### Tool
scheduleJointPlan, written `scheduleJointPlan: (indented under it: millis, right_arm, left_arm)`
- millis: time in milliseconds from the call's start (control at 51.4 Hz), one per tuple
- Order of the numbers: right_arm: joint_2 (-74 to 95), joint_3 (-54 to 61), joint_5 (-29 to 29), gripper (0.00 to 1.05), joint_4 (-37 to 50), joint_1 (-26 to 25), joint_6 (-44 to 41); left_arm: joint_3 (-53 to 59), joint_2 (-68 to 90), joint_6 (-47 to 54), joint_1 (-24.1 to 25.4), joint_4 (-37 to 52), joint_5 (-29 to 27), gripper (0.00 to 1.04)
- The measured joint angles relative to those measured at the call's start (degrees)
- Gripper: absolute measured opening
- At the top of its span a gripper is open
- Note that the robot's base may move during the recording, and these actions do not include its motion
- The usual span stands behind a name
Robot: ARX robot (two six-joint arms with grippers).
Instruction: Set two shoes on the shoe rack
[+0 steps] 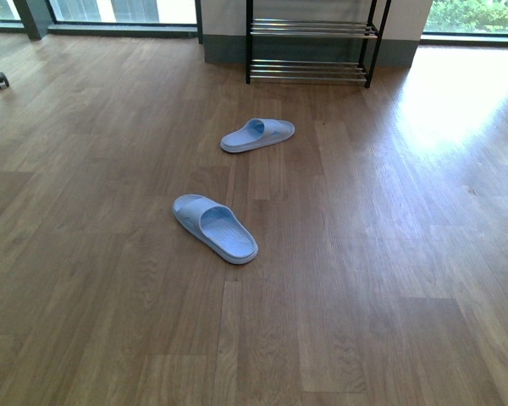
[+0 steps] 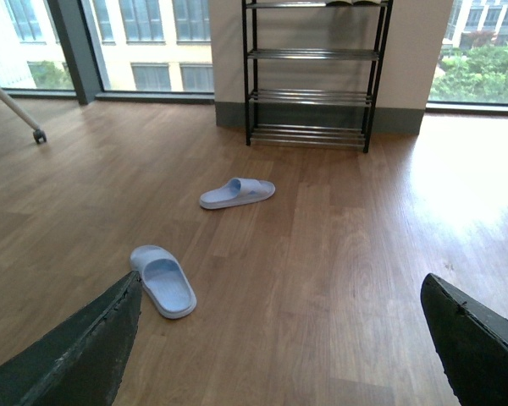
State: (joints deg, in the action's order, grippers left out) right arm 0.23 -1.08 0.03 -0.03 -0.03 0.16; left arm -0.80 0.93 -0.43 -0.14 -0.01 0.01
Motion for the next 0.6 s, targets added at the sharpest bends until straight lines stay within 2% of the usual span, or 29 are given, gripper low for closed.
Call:
scheduleJointPlan:
  millis: [603]
  right_arm:
    - [0.00,0.00,0.04,0.95,0.00,0.00,0.00]
  left_arm:
    - [0.00,0.00,0.00,0.00,0.00,0.00,0.95]
